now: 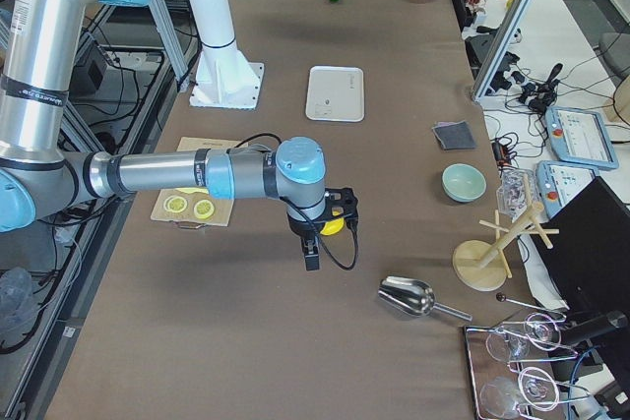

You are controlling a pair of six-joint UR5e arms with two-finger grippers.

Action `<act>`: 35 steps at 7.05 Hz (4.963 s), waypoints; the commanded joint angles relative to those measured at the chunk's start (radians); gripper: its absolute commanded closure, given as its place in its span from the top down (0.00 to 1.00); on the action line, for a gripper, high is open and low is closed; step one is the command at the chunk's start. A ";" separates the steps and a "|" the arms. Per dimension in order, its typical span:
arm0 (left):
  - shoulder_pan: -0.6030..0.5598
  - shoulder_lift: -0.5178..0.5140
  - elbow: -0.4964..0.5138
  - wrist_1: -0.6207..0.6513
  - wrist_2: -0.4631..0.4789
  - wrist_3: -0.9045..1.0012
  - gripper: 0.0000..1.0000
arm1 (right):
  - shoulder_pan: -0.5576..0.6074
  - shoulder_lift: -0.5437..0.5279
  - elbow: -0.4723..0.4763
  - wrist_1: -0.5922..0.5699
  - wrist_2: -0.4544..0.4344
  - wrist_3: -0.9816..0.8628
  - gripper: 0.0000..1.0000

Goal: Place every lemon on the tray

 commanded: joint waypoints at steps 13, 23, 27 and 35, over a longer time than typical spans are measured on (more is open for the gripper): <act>0.400 0.016 0.331 -0.801 -0.029 -0.540 0.99 | -0.032 0.070 0.006 0.152 0.024 0.232 1.00; 0.667 0.022 0.456 -1.182 0.124 -0.889 0.00 | -0.034 0.067 0.006 0.152 0.027 0.231 1.00; 0.684 -0.230 0.420 -1.159 0.120 -1.186 0.00 | -0.034 0.061 0.000 0.151 0.028 0.229 1.00; 1.155 -0.721 0.419 -0.941 0.617 -1.595 0.29 | -0.034 0.047 -0.002 0.202 0.030 0.214 1.00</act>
